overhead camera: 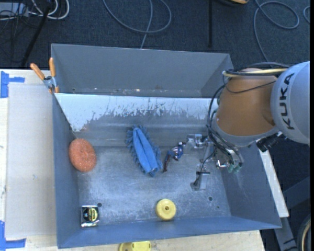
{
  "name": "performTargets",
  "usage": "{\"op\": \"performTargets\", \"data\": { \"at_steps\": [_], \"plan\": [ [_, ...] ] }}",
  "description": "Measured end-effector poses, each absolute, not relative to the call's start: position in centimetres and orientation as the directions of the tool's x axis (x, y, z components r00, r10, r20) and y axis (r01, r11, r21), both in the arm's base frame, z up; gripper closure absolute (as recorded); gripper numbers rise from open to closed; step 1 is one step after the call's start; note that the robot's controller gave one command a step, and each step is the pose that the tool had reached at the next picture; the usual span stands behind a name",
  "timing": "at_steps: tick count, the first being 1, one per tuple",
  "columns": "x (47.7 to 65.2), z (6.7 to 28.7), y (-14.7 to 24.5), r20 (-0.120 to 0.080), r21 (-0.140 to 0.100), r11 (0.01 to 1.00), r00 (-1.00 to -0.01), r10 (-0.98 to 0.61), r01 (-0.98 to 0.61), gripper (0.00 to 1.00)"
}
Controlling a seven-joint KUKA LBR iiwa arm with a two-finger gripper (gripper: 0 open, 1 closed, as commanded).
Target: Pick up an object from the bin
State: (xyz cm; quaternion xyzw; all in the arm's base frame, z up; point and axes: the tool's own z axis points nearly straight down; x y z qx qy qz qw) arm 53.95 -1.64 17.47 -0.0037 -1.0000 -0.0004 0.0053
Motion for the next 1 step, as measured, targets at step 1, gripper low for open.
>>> {"op": "performTargets", "data": {
  "at_steps": [1],
  "plan": [
    [54.12,17.88,-1.64,0.003,0.0,1.0,-1.0,0.007,0.007,0.0]
  ]
}}
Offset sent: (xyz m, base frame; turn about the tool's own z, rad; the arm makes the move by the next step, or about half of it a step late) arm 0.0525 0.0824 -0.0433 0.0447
